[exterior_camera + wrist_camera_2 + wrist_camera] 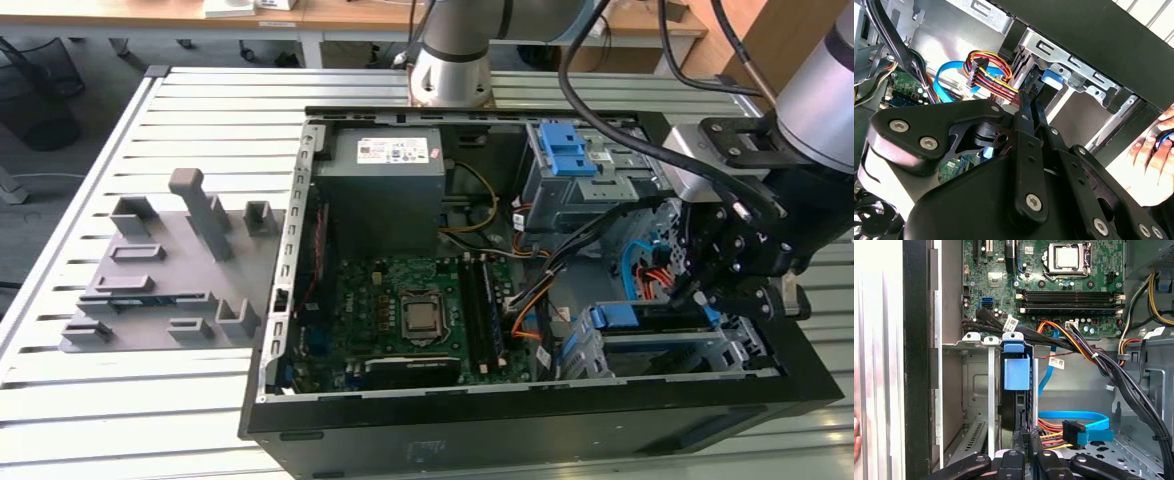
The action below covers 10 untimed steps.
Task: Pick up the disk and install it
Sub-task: 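Insert the first disk wire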
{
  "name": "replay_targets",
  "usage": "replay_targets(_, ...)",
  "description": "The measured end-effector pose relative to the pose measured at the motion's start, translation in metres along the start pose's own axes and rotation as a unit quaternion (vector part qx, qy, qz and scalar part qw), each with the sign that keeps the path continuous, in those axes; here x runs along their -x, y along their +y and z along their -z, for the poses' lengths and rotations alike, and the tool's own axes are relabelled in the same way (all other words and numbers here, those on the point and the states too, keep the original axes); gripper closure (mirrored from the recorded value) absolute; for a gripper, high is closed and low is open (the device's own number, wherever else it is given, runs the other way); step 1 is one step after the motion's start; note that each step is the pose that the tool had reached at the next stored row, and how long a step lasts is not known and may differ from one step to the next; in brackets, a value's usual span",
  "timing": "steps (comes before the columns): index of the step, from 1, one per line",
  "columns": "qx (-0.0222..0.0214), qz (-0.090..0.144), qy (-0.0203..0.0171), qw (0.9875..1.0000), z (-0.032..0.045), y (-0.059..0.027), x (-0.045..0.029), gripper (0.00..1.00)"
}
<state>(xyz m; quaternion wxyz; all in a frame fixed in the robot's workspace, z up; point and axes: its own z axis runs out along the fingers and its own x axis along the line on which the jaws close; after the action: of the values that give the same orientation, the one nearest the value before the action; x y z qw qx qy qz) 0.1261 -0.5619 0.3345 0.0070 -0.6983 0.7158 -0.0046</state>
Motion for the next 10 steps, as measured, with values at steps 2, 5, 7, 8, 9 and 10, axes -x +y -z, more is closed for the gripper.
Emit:
replay_targets(2,0.0,0.0,-0.0001,1.0,0.0,0.0,0.0,0.84)
replay_targets(5,0.0,0.0,-0.0005,1.0,0.0007,0.0,0.0,0.84)
replay_targets(7,0.0,0.001,-0.0001,1.0,0.0011,0.0001,-0.0001,0.84)
replay_targets(8,0.0,0.003,0.0,1.0,0.0012,0.0002,-0.0003,0.84)
replay_targets(9,0.0,0.004,-0.0001,1.0,0.0012,0.0002,-0.0004,0.84)
replay_targets(10,0.0,0.004,-0.0002,1.0,0.0011,0.0003,-0.0005,0.84)
